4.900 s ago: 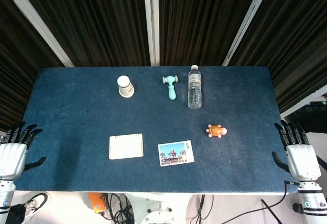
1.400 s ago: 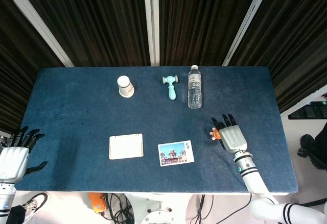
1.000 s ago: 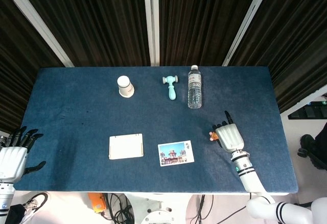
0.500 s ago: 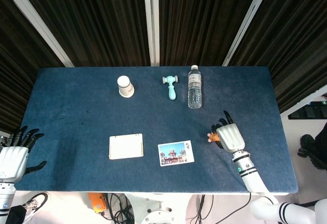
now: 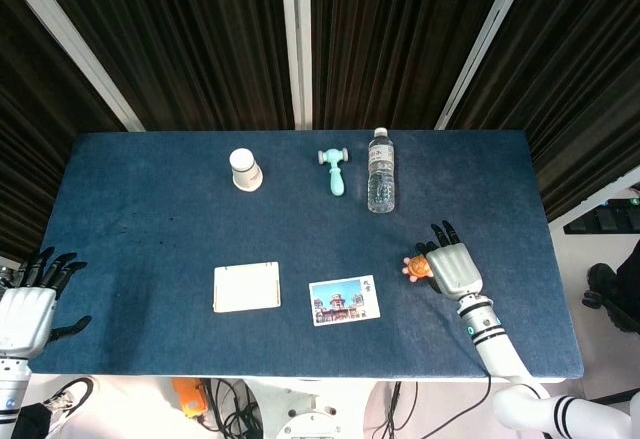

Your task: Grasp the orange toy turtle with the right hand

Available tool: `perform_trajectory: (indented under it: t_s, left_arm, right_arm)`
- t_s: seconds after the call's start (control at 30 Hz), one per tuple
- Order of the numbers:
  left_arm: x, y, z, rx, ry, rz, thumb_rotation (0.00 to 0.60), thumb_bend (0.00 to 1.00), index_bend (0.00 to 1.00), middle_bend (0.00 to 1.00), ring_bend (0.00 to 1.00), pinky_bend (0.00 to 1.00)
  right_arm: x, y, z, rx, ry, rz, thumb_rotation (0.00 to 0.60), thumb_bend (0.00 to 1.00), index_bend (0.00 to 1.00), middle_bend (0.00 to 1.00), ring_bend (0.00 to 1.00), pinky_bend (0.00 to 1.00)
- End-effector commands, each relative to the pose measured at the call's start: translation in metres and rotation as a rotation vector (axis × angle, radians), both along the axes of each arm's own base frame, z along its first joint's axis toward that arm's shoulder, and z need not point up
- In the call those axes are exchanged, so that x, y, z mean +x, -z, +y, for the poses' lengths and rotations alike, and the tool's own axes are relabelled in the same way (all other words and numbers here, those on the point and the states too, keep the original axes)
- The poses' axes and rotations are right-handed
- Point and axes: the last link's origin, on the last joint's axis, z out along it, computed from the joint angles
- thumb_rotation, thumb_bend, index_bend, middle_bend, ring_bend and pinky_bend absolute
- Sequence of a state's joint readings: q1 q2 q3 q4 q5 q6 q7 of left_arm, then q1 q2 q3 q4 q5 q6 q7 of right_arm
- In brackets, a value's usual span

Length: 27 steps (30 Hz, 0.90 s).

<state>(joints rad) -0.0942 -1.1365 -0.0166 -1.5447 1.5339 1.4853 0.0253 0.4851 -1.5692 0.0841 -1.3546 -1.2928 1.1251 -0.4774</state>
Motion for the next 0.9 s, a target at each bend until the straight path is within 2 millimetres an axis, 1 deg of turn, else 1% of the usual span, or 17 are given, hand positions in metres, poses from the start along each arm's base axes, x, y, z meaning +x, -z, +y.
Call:
perform_trajectory:
  t_s: [0.03, 0.1, 0.13, 0.17, 0.37, 0.5, 0.53, 0.57, 0.6, 0.63, 0.7, 0.73, 0.77, 0.9]
  left_arm:
    - [-0.001, 0.0, 0.0, -0.003, -0.003, 0.0, 0.6, 0.1, 0.23, 0.14, 0.0, 0.05]
    - [-0.001, 0.0, 0.0, -0.005, -0.004, -0.001, 0.6, 0.1, 0.23, 0.14, 0.0, 0.05]
    - [-0.001, 0.0, 0.0, -0.005, -0.004, -0.002, 0.6, 0.1, 0.23, 0.14, 0.0, 0.05]
    - [-0.001, 0.0, 0.0, -0.005, -0.004, -0.002, 0.6, 0.1, 0.23, 0.14, 0.0, 0.05]
    - [-0.001, 0.0, 0.0, -0.005, 0.0, -0.002, 0.6, 0.1, 0.23, 0.14, 0.0, 0.05]
    - [0.0, 0.0, 0.0, -0.006, 0.003, 0.0, 0.6, 0.1, 0.23, 0.14, 0.0, 0.05]
    - [0.001, 0.0, 0.0, -0.007, 0.003, 0.001, 0.6, 0.1, 0.23, 0.14, 0.0, 0.05]
    - [0.001, 0.0, 0.0, -0.008, 0.004, 0.002, 0.6, 0.1, 0.23, 0.14, 0.0, 0.05]
    - [0.002, 0.0, 0.0, -0.009, 0.005, 0.003, 0.6, 0.1, 0.23, 0.14, 0.0, 0.05]
    - [0.002, 0.0, 0.001, -0.009, 0.007, 0.003, 0.6, 0.1, 0.23, 0.14, 0.0, 0.05]
    - [0.005, 0.0, 0.001, -0.009, 0.012, 0.004, 0.6, 0.1, 0.23, 0.14, 0.0, 0.05]
    - [0.006, 0.0, 0.001, -0.008, 0.015, 0.005, 0.6, 0.1, 0.23, 0.14, 0.0, 0.05]
    - [0.007, 0.0, 0.001, -0.006, 0.019, 0.007, 0.6, 0.1, 0.23, 0.14, 0.0, 0.05]
    - [0.013, 0.0, 0.001, -0.005, 0.026, 0.005, 0.6, 0.1, 0.23, 0.14, 0.0, 0.05]
  right_arm:
    - [0.004, 0.002, 0.0, -0.061, -0.049, -0.024, 0.6, 0.3, 0.87, 0.79, 0.35, 0.0]
    - [0.001, 0.004, 0.001, -0.065, -0.062, -0.013, 0.6, 0.33, 0.98, 0.9, 0.43, 0.0]
    - [-0.001, 0.005, 0.001, -0.062, -0.064, -0.003, 0.6, 0.35, 1.0, 0.94, 0.46, 0.0]
    - [-0.002, 0.006, 0.001, -0.058, -0.067, 0.007, 0.6, 0.36, 1.0, 0.96, 0.47, 0.0]
    - [-0.003, 0.007, 0.003, -0.047, -0.077, 0.014, 0.6, 0.39, 1.0, 0.99, 0.48, 0.0]
    - [-0.002, 0.003, 0.003, -0.058, -0.064, -0.051, 0.6, 0.34, 1.0, 0.98, 0.47, 0.0]
    - [-0.004, 0.002, 0.004, -0.047, -0.054, -0.053, 0.6, 0.28, 0.96, 0.93, 0.43, 0.0]
    - [-0.007, 0.0, 0.004, -0.031, -0.043, -0.047, 0.6, 0.19, 0.85, 0.82, 0.36, 0.0]
    - [-0.01, -0.003, 0.004, -0.019, -0.023, -0.036, 0.6, 0.11, 0.7, 0.68, 0.28, 0.0]
    - [-0.012, -0.005, 0.003, -0.014, -0.007, -0.033, 0.6, 0.05, 0.51, 0.52, 0.18, 0.0]
    - [-0.012, -0.013, 0.002, -0.022, 0.011, -0.054, 0.6, 0.0, 0.15, 0.19, 0.03, 0.0]
    - [-0.013, -0.016, 0.002, -0.031, 0.01, -0.063, 0.6, 0.0, 0.04, 0.06, 0.0, 0.0]
    - [-0.014, -0.021, 0.002, -0.041, 0.008, -0.072, 0.6, 0.0, 0.01, 0.02, 0.0, 0.0]
    - [-0.022, -0.036, 0.006, -0.056, 0.024, -0.094, 0.6, 0.0, 0.0, 0.0, 0.0, 0.0]
